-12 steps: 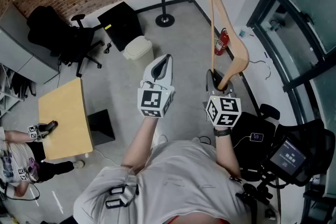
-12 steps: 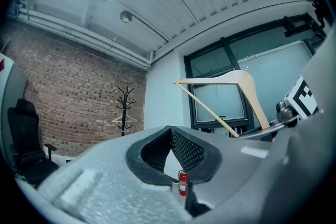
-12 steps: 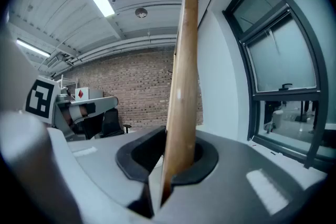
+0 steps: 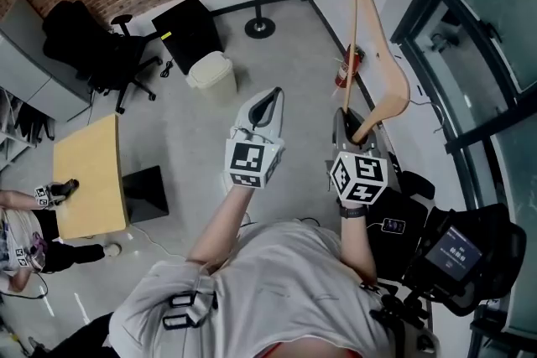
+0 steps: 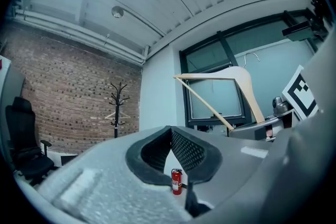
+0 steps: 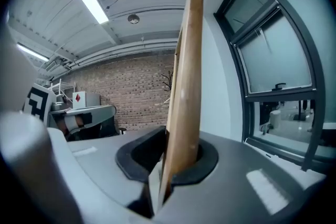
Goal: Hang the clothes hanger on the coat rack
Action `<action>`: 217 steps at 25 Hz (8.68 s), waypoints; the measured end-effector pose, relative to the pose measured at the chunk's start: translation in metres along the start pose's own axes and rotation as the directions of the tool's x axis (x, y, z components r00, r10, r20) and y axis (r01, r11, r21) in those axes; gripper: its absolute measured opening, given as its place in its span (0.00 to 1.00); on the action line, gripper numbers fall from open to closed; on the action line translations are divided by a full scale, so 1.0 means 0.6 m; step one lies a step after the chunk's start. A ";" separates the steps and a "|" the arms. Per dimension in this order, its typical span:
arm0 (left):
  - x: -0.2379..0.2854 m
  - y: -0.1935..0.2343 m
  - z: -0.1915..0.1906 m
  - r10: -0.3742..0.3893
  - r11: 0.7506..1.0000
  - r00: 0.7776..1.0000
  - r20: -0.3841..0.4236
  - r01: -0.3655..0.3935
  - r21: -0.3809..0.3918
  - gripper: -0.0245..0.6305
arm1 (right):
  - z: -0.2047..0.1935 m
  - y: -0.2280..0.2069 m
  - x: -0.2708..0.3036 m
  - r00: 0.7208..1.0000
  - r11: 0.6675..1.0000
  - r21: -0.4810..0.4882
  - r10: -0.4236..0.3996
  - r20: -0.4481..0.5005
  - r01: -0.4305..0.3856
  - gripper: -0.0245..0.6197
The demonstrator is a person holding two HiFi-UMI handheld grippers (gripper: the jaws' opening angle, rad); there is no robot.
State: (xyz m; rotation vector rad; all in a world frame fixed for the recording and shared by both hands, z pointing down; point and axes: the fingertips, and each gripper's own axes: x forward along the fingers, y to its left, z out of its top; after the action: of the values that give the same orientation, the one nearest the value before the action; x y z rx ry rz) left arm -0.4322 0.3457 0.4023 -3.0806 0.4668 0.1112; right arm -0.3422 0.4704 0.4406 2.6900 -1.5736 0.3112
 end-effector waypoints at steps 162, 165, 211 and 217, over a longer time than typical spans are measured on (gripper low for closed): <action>1.390 1.066 -0.214 0.597 0.798 0.790 -0.139 -0.603 -0.001 0.04 | 0.248 -0.103 2.068 0.278 0.032 -0.362 0.703 -0.654 -0.932 0.32; 1.396 1.065 -0.225 0.582 0.808 0.796 -0.166 -0.589 0.007 0.04 | 0.243 -0.119 2.096 0.414 0.074 -0.485 0.640 -0.647 -0.871 0.36; 1.297 0.731 -0.166 0.232 0.970 0.972 -0.034 -0.234 -0.063 0.04 | 0.311 -0.371 1.535 0.967 0.963 -0.139 0.241 0.077 -0.229 0.05; 1.245 0.629 -0.164 0.301 0.951 0.952 -0.054 -0.304 -0.060 0.04 | 0.302 -0.410 1.424 0.954 0.950 -0.156 0.286 0.095 -0.269 0.05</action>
State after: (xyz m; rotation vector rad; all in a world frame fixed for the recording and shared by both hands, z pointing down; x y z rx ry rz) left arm 0.1740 -0.2383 0.4405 -3.0563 0.9547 0.0652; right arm 0.3068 -0.1639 0.4357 2.4208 -1.9313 0.0397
